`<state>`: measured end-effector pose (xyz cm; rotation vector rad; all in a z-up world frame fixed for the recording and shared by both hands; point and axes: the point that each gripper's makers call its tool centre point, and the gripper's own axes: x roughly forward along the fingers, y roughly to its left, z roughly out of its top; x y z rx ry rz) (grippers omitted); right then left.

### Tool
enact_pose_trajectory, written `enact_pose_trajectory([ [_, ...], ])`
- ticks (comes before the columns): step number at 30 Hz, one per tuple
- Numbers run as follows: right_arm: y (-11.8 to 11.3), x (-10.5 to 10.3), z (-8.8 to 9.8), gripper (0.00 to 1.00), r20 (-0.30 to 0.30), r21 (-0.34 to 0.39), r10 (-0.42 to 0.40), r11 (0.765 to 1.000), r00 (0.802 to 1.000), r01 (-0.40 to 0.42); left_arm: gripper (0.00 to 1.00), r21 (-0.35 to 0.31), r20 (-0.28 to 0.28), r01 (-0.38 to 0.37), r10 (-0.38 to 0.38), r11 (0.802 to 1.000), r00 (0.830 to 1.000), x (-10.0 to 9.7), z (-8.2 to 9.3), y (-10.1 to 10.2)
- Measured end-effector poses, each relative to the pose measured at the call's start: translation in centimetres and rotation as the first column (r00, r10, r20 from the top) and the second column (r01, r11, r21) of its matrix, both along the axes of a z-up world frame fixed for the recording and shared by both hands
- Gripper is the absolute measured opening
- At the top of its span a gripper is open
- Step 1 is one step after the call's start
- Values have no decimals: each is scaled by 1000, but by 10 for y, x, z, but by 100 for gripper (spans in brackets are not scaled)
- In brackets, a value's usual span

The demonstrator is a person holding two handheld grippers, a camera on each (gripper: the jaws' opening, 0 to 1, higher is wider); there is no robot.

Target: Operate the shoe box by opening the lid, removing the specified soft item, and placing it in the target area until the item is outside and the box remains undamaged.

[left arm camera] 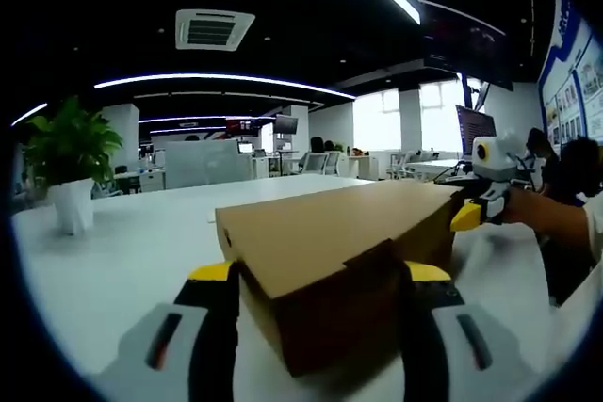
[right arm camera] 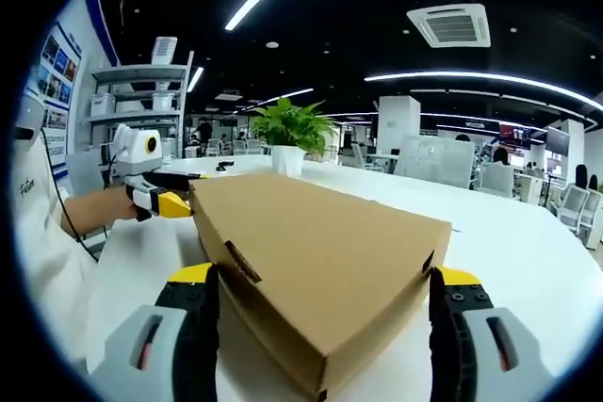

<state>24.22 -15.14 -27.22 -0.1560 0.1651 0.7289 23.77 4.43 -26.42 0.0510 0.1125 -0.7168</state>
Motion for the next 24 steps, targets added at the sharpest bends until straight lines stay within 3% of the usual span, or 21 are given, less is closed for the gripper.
enact_pose_trajectory([
  [2, 0, -1, 0, 95, -2, -11, -7, 1000, 1000, 7, 68, 23, 13, 17, -18, 1000, 1000, 0, -1, 2],
  [5, -1, -6, 12, 94, 127, -87, -27, 996, 991, 38, 64, 3, 14, 30, -30, 1000, 999, -3, 3, 8],
  [6, -3, -7, 10, 94, 130, -114, -27, 993, 991, 42, 64, 11, 27, 31, -31, 999, 999, -4, 5, 8],
  [9, -6, -12, 6, 94, 138, -196, -28, 979, 990, 55, 76, 38, 64, 32, -35, 999, 997, -5, 9, 9],
  [10, -4, -18, 9, 93, 174, -226, 1, 973, 985, 39, 78, 51, 69, 38, -41, 998, 997, -6, 9, 8],
  [12, -2, -25, 11, 90, 190, -246, 27, 969, 981, 21, 79, 76, 76, 44, -50, 996, 996, -9, 11, 10],
  [15, -1, -37, 19, 84, 193, -251, 55, 968, 980, -4, 74, 104, 101, 10, -21, 995, 995, -10, 16, 20],
  [17, 2, -44, 32, 71, 253, -260, 93, 965, 963, -25, 71, 99, 109, 2, -13, 995, 994, -10, 21, 25],
  [18, 1, -45, 35, 63, 264, -261, 97, 965, 960, -26, 71, 96, 115, -1, -10, 995, 993, -11, 24, 27],
  [20, 4, -50, 40, 55, 284, -261, 125, 964, 951, -48, 69, 91, 113, 0, -10, 996, 994, -12, 27, 30],
  [24, 7, -54, 49, 59, 274, -222, 136, 972, 952, -75, 66, -10, 85, 31, -30, 999, 996, -22, 41, 31],
])
